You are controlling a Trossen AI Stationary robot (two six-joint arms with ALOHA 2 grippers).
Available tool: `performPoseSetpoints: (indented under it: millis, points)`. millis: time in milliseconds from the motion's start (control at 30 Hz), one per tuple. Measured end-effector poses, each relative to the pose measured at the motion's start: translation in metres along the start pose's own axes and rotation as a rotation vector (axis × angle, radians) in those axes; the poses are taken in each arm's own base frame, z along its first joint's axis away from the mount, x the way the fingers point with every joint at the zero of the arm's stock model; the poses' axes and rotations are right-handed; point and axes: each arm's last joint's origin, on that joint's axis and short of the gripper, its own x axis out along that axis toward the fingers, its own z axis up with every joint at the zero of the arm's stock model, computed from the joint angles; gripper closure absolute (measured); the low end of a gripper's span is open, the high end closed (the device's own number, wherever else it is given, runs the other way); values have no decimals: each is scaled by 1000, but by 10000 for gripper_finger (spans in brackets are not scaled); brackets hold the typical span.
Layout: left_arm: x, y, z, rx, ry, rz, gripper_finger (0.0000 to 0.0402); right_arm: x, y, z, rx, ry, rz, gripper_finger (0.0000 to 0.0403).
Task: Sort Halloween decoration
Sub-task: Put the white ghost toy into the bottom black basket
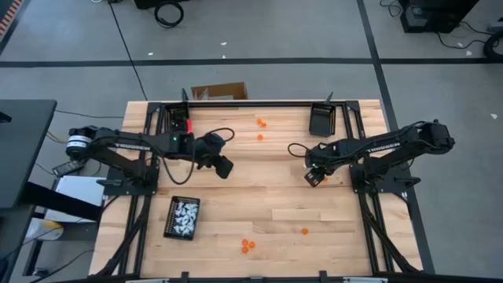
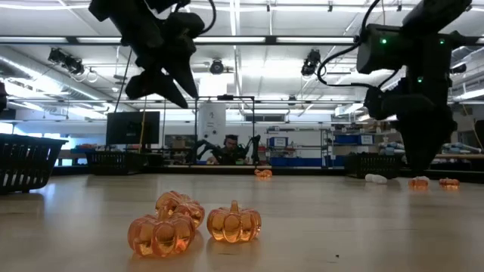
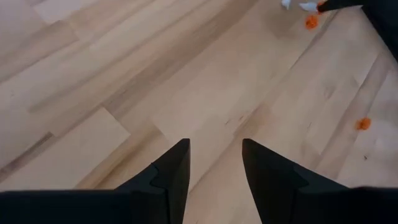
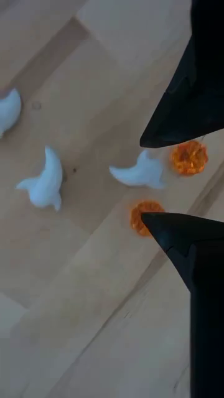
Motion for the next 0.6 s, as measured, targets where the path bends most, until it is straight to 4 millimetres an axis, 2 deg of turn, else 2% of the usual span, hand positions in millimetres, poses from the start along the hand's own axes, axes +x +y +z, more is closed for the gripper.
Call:
performPoseSetpoints:
  millis: [333,600]
  points:
    - [8,-6,-2,10,-3,-20,246,11,2,4,-52,4,-32,217]
    - [8,-8,-4,13,3,-21,246,25,3,6,-56,77,-62,243]
